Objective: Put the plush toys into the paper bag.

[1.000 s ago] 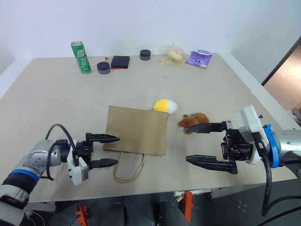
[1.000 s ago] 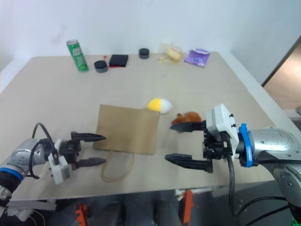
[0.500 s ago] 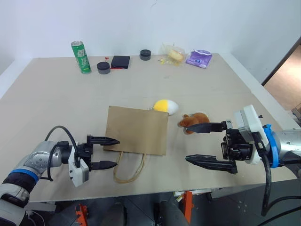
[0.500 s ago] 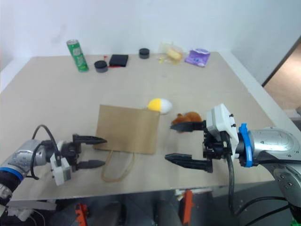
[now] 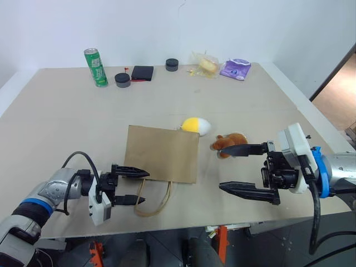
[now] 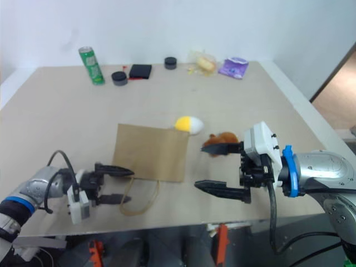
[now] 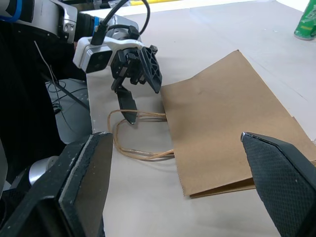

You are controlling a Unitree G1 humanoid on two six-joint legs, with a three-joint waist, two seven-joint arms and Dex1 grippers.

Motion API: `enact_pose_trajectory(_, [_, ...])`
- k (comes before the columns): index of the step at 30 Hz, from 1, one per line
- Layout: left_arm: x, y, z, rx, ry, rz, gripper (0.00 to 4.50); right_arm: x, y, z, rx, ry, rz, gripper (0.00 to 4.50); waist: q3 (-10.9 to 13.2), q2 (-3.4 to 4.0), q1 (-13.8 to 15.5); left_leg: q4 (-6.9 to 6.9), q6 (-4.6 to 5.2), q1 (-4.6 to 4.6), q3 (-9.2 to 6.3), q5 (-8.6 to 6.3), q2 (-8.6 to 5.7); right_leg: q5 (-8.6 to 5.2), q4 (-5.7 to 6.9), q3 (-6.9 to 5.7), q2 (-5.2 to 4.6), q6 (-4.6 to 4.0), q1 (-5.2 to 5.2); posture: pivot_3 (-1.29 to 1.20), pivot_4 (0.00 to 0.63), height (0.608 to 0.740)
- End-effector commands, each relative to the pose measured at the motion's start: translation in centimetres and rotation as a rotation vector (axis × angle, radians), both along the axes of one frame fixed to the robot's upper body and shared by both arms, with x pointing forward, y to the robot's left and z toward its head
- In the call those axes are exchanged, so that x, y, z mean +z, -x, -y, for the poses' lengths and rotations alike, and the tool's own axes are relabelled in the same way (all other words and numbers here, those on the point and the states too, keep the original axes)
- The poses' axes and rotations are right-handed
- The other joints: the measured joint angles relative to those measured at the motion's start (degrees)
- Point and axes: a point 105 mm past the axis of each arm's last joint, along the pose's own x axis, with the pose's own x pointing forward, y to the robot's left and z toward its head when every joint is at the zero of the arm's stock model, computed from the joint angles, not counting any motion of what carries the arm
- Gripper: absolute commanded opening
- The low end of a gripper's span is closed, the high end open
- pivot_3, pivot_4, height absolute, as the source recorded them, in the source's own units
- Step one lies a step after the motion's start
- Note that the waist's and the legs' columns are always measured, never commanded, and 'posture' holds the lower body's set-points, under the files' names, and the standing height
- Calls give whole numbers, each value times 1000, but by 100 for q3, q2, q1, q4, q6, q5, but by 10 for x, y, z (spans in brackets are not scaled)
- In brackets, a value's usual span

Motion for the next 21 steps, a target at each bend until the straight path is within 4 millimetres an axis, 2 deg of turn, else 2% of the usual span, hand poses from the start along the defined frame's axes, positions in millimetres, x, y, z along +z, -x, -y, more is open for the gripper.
enact_pose_trajectory(1, [9, -1, 4, -11, 46, 19, 3221, 8, 6, -3, 17, -5, 41, 4500, 0, 0, 0, 0, 0, 0, 0, 0, 0, 0, 0, 1, 0, 0, 0, 0, 150, 740])
enact_pose_trajectory(7, [11, -3, 7, -9, 65, 10, 80, 8, 4, -2, 8, -8, 44, 4500, 0, 0, 0, 0, 0, 0, 0, 0, 0, 0, 0, 1, 0, 0, 0, 0, 150, 740])
enact_pose_trajectory(12, [19, -9, 12, 24, 127, -22, 33, 9, 2, -2, -7, -17, 48, 4500, 0, 0, 0, 0, 0, 0, 0, 0, -1, 0, 0, 0, 0, 0, 0, 0, 150, 740])
enact_pose_trajectory(18, [68, -34, 21, 142, 395, -134, 33, 10, -10, 7, -103, -60, 64, 4500, 2, -4, -2, 1, 0, -1, -1, 0, -2, 1, 0, 3, 0, 3, 1, 0, 150, 740])
enact_pose_trajectory(21, [77, -33, 28, 128, 404, -139, 33, 6, -16, 5, -147, -53, 61, 4500, 2, -3, -14, 2, 0, -1, -1, 0, -3, 3, 0, 4, 1, 5, 1, 0, 150, 740])
